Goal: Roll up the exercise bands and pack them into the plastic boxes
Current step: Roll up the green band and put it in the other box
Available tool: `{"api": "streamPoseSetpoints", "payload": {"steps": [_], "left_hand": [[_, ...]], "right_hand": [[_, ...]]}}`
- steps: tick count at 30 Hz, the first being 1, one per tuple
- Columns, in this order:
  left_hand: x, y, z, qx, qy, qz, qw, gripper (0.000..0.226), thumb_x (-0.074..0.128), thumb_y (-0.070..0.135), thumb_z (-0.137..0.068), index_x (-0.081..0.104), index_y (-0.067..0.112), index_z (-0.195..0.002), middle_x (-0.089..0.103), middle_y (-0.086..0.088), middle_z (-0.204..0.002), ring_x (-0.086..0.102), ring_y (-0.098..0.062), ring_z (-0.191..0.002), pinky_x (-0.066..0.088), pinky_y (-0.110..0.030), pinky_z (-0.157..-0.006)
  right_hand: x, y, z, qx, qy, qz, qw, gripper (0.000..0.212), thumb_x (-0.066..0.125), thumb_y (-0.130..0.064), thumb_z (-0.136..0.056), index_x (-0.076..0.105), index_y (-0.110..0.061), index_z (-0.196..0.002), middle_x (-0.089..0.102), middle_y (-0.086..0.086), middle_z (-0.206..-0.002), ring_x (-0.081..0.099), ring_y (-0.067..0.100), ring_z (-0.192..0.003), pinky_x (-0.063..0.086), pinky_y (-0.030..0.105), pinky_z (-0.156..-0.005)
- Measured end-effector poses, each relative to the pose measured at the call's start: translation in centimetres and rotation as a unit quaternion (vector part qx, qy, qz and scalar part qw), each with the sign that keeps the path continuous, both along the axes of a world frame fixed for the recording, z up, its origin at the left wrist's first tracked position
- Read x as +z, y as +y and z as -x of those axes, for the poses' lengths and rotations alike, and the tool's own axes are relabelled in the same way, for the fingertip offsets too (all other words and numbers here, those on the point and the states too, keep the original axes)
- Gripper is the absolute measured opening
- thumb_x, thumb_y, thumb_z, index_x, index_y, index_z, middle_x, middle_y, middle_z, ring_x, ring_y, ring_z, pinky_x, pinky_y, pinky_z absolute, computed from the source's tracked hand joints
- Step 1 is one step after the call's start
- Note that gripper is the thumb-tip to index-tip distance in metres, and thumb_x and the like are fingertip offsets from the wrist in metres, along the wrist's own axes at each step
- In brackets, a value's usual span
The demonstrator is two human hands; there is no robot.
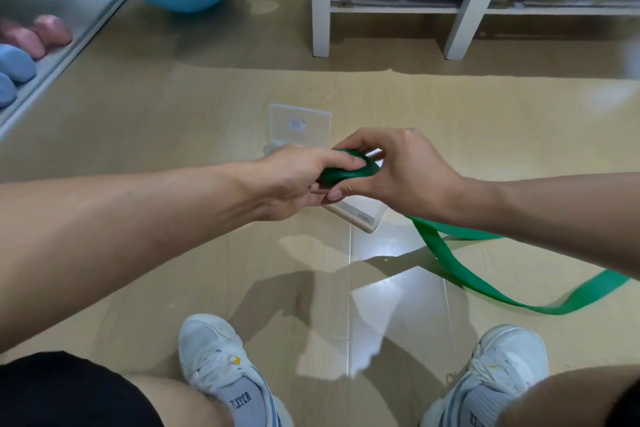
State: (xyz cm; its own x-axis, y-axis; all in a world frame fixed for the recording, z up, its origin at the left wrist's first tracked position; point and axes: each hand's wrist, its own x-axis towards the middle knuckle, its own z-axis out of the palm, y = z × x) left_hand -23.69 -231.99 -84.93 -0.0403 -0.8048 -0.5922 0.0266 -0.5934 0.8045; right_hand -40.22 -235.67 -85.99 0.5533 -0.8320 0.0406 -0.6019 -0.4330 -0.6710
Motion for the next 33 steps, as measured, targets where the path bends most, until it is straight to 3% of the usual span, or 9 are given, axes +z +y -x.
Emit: {"api": "streamPoseSetpoints", "payload": {"steps": [3, 7, 11, 15, 18, 24, 28, 33], "left_hand": [[0.1, 0.01, -0.15, -0.001, 0.036, -0.008, 0.999, 0.013, 0.065, 0.015, -0.095, 0.071, 0.007, -0.104, 0.074, -0.002, -0.076, 0.067, -0.01, -0.06, 0.056, -0.026, -0.076], [0.01, 0.13, -0.34, -0.013, 0.065, -0.034, 0.997, 0.014, 0.061, 0.02, -0.097, 0.07, 0.011, -0.104, 0.074, -0.001, -0.083, 0.072, -0.012, -0.076, 0.057, -0.026, -0.081], [-0.06, 0.38, 0.08, -0.011, 0.072, -0.045, 0.996, 0.011, 0.063, 0.019, -0.096, 0.072, 0.014, -0.098, 0.073, 0.0, -0.083, 0.071, -0.012, -0.075, 0.057, -0.026, -0.079], [0.09, 0.37, 0.48, -0.013, 0.085, -0.043, 0.995, 0.011, 0.064, 0.017, -0.095, 0.072, 0.015, -0.089, 0.071, 0.001, -0.082, 0.068, -0.01, -0.069, 0.055, -0.026, -0.079], [-0.06, 0.33, 0.62, -0.022, 0.08, -0.047, 0.995, 0.01, 0.063, 0.018, -0.096, 0.071, 0.016, -0.091, 0.071, 0.001, -0.085, 0.068, -0.011, -0.074, 0.054, -0.028, -0.084], [-0.38, 0.4, 0.15, -0.012, 0.069, -0.061, 0.996, 0.01, 0.062, 0.017, -0.097, 0.07, 0.011, -0.1, 0.075, -0.004, -0.082, 0.072, -0.017, -0.079, 0.057, -0.027, -0.086], [-0.47, 0.59, 0.19, -0.018, 0.064, -0.064, 0.996, 0.012, 0.062, 0.017, -0.097, 0.069, 0.01, -0.104, 0.075, -0.006, -0.085, 0.073, -0.018, -0.081, 0.058, -0.028, -0.085], [-0.32, 0.59, 0.35, -0.034, 0.06, -0.066, 0.995, 0.012, 0.061, 0.015, -0.097, 0.07, 0.009, -0.103, 0.075, -0.006, -0.086, 0.073, -0.019, -0.082, 0.059, -0.03, -0.089]], "right_hand": [[0.04, -0.19, 0.36, 0.015, -0.047, -0.048, 0.998, 0.05, 0.091, -0.042, -0.067, 0.073, -0.031, -0.113, 0.075, -0.019, -0.105, 0.068, 0.0, -0.103, 0.055, 0.034, -0.097], [0.11, -0.25, 0.13, 0.01, -0.077, -0.084, 0.993, 0.038, 0.092, -0.038, -0.067, 0.076, -0.029, -0.101, 0.077, -0.015, -0.092, 0.072, 0.002, -0.086, 0.059, 0.037, -0.085], [0.57, -0.37, -0.01, 0.006, -0.043, -0.057, 0.997, 0.03, 0.091, -0.033, -0.065, 0.072, -0.028, -0.089, 0.074, -0.012, -0.081, 0.068, 0.004, -0.069, 0.058, 0.031, -0.069], [0.56, -0.15, -0.04, 0.007, -0.038, -0.029, 0.999, 0.027, 0.083, -0.028, -0.063, 0.066, -0.025, -0.083, 0.072, -0.008, -0.079, 0.065, 0.009, -0.07, 0.052, 0.029, -0.063], [0.58, -0.27, 0.03, 0.016, -0.035, -0.029, 0.999, 0.03, 0.083, -0.033, -0.064, 0.062, -0.024, -0.083, 0.072, -0.007, -0.079, 0.064, 0.013, -0.071, 0.052, 0.033, -0.064], [0.51, -0.43, -0.05, 0.049, -0.003, -0.066, 0.997, 0.033, 0.09, -0.04, -0.07, 0.077, -0.028, -0.098, 0.076, -0.016, -0.084, 0.07, 0.004, -0.079, 0.058, 0.036, -0.079], [0.42, -0.28, -0.08, 0.059, 0.004, -0.075, 0.995, 0.028, 0.089, -0.039, -0.071, 0.078, -0.029, -0.095, 0.078, -0.011, -0.082, 0.073, 0.007, -0.076, 0.059, 0.038, -0.077], [0.2, -0.1, 0.15, 0.064, 0.024, -0.006, 0.998, 0.025, 0.084, -0.041, -0.073, 0.077, -0.025, -0.091, 0.076, -0.002, -0.076, 0.068, 0.018, -0.07, 0.056, 0.037, -0.067]]}}
